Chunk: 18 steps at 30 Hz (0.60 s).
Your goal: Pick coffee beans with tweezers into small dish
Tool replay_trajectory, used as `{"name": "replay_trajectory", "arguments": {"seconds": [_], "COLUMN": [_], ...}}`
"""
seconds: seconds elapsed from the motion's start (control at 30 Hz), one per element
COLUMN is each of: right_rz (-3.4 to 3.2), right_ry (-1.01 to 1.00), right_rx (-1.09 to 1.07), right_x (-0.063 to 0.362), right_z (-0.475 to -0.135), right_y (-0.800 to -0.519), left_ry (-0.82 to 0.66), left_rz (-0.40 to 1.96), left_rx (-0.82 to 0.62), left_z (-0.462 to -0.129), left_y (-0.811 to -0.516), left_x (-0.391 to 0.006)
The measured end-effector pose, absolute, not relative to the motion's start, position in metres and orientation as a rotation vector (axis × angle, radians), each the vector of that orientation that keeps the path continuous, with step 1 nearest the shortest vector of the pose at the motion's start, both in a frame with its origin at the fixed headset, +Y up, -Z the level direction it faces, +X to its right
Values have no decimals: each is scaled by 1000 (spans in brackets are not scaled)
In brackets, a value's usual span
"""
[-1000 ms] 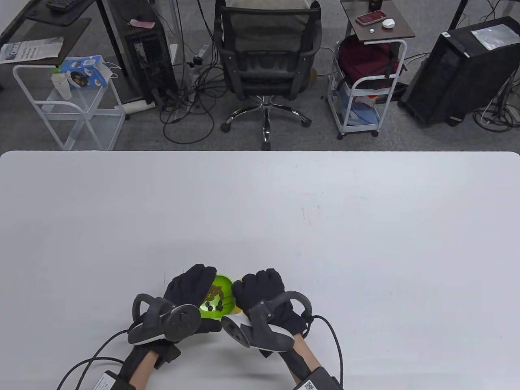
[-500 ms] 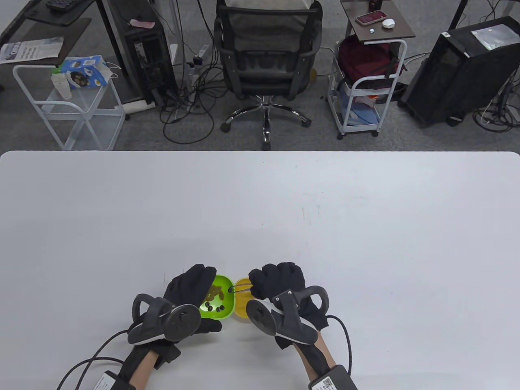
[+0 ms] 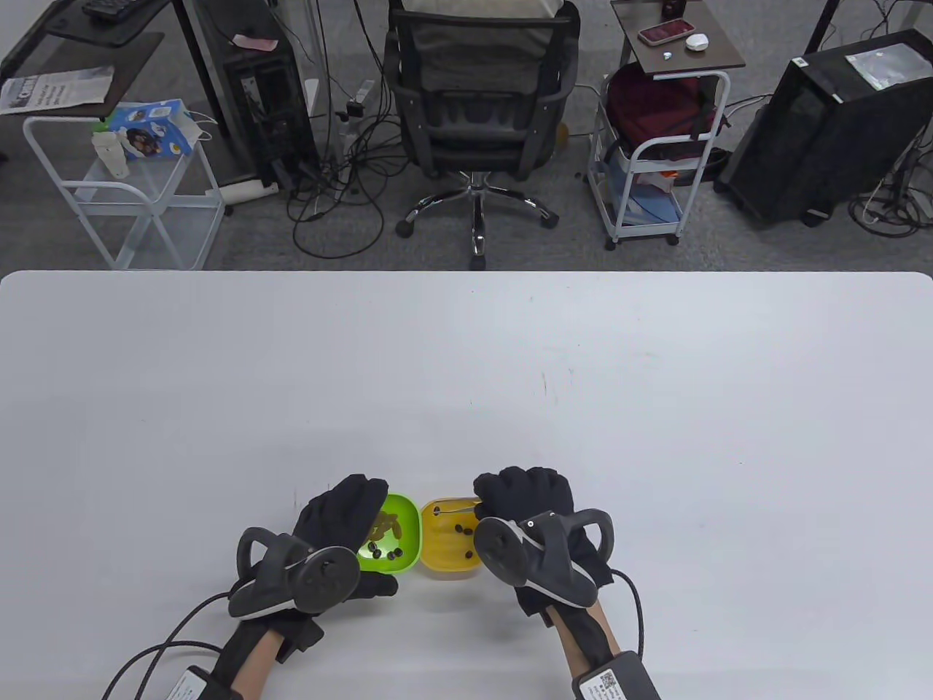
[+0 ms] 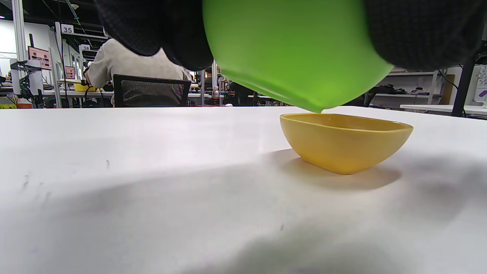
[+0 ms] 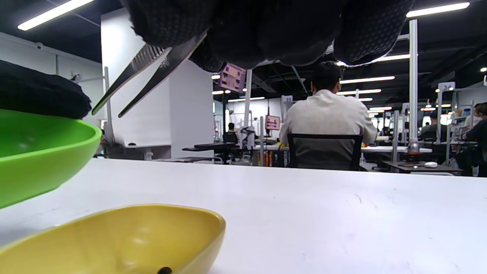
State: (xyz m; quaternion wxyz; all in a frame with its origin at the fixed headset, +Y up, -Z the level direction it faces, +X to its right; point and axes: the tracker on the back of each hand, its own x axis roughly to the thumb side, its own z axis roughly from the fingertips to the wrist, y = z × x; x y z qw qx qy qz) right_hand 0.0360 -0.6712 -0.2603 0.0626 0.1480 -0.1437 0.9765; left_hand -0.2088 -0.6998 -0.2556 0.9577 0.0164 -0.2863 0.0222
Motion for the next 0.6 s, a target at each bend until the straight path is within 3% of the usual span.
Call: {"name": "replay_trajectory", "arguments": {"seconds": [0.6], "right_rz": [2957], "right_ry": [-453], "right_rx": [632], "right_x": [6], "right_z": [-249], "right_y": [-675], "left_ry": [-583], "left_rz": [32], "left_rx": [34], "left_z": [-255], "left_y": [-700], "left_x": [-208]}}
